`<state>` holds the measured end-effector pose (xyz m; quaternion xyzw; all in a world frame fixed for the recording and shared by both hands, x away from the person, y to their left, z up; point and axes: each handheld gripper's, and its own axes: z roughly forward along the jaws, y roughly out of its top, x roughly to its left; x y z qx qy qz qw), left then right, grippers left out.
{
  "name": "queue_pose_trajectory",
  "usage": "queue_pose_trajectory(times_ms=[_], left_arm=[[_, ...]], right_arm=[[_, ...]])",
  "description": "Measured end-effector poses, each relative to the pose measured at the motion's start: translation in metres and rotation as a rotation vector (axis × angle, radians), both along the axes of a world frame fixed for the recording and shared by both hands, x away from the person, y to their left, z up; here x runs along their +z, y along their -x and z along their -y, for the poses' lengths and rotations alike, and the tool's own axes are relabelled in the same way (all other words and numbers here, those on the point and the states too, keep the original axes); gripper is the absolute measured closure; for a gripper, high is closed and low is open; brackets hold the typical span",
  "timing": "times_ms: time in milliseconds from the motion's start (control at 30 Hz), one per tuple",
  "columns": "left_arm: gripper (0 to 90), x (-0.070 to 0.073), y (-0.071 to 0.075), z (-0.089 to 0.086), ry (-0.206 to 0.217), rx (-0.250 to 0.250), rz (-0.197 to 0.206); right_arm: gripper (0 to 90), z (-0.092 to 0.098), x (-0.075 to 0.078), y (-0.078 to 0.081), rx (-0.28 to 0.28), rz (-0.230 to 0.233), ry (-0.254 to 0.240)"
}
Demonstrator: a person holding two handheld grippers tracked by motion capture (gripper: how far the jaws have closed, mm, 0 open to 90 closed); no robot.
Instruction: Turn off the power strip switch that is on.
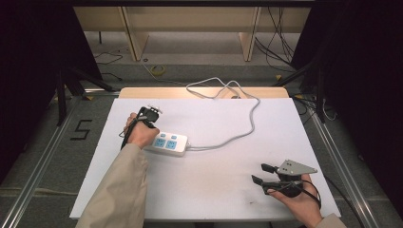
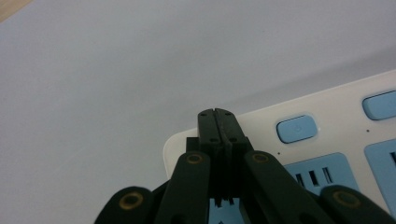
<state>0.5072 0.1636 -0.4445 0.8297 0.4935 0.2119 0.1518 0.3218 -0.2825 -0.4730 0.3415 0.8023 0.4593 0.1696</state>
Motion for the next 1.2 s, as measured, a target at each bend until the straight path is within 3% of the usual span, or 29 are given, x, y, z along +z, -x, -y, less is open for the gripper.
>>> queue_pose_trajectory(times_ms=[933,1067,1100,1200], left_arm=[[89.7,-0.0006,0.0016,-0.0033,0.019,-0.008,0.005],[89.6,-0.0004,0.0024,-0.0032,0.02,-0.018,0.016],[89.5,0.0017,0.0031,-0.0041,0.032,-0.016,0.044],[89.0,0.0065,0.0068,-0.0073,0.055,-0.027,0.069]], right_arm=[[40.7,0.0004,0.0001,-0.0003,0.0,0.001,0.0],[40.7,0.0005,0.0003,-0.0002,-0.001,0.004,-0.001],[40.7,0.0006,0.0004,-0.0002,-0.002,0.004,-0.001],[40.7,0.0008,0.0003,-0.0004,-0.003,0.003,-0.001]])
